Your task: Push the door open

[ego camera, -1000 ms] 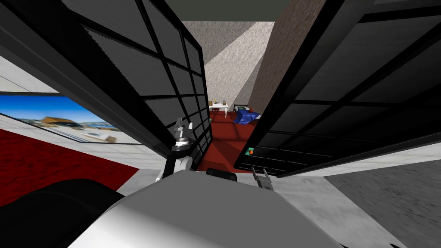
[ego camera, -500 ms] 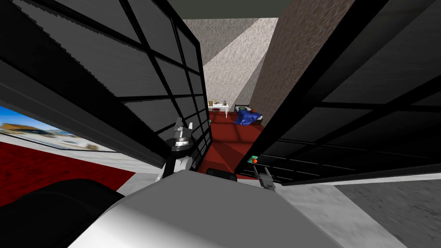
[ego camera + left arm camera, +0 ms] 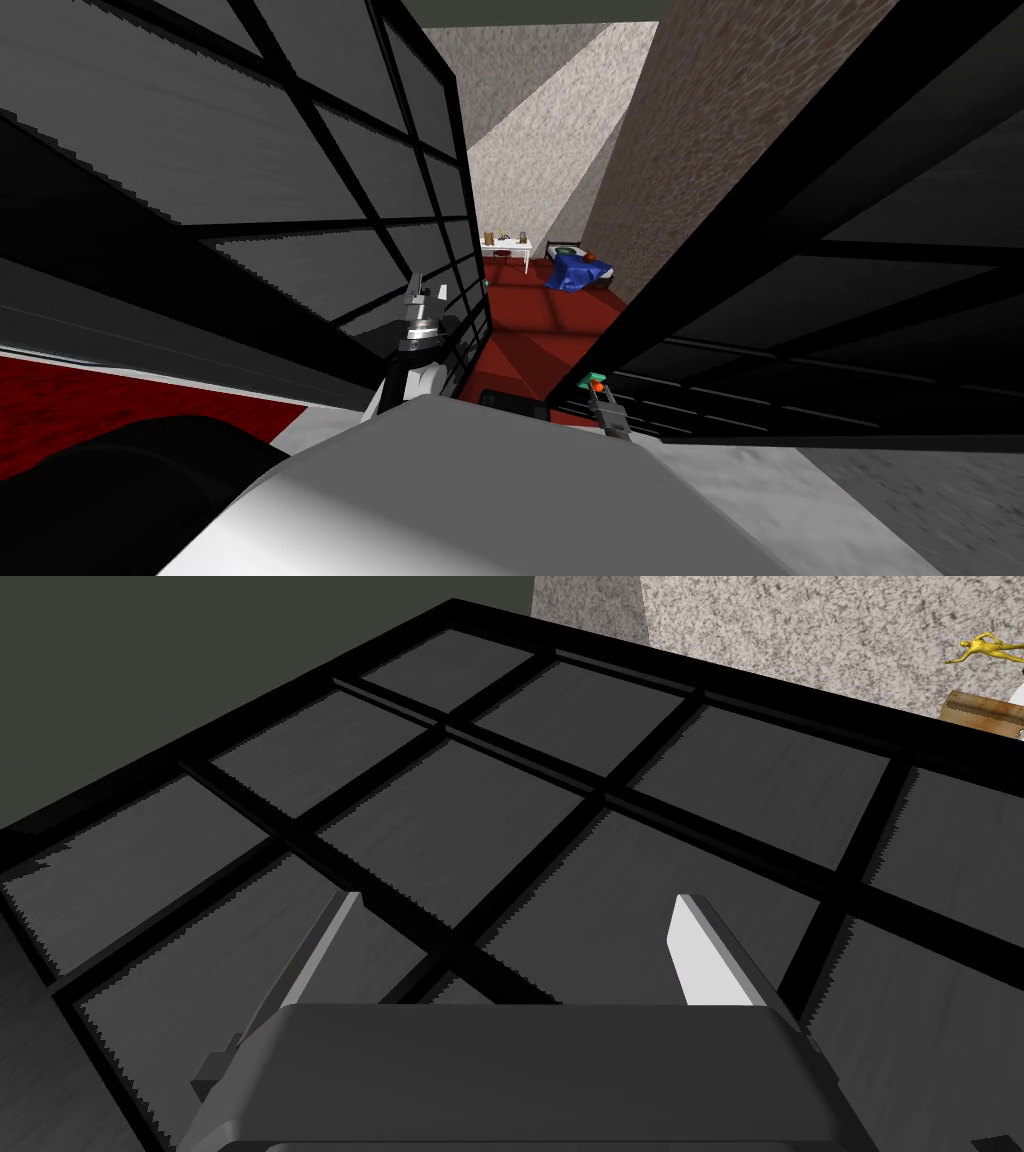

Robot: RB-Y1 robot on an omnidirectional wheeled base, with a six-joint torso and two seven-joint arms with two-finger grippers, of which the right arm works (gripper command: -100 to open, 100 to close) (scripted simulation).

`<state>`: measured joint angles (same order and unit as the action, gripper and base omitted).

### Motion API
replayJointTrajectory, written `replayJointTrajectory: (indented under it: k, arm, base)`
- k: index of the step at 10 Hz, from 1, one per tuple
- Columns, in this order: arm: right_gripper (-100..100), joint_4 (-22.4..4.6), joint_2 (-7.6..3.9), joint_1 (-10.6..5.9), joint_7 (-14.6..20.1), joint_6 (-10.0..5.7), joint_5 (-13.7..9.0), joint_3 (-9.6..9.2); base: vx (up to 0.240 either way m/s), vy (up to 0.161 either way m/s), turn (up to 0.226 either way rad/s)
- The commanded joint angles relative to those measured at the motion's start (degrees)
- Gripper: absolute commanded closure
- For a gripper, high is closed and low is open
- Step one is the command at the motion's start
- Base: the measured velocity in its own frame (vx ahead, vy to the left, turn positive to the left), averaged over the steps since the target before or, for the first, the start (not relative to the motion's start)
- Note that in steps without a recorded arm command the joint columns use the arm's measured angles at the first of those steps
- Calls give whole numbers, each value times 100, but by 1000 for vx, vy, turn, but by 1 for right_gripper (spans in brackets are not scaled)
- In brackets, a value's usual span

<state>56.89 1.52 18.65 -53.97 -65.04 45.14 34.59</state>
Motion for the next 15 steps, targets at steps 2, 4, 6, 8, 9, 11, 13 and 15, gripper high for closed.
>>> replayJointTrajectory:
  k: [2,4,6,8,9,11,13,15]
  arm:
    - [100,-1,-4,2,1,-2,0,1]
    - [100,-1,-4,2,1,-2,0,1]
    - [100,-54,-31,-36,195,13,-110,-46]
    - [100,-93,-66,-82,399,22,-242,-77]
    - [100,-117,-86,-110,521,27,-322,-95]
    - [100,-168,-129,-171,788,39,-499,-137]
    - [100,-236,-178,-251,1092,54,-729,-190]
    - [100,-270,-203,-291,1297,62,-844,-217]
  base:
    - [-17,3,14]
    - [-10,0,-5]
    - [5,-2,13]
    - [18,-4,24]
    - [20,-6,29]
    - [24,-11,31]
    - [36,-12,41]
    - [29,-4,18]
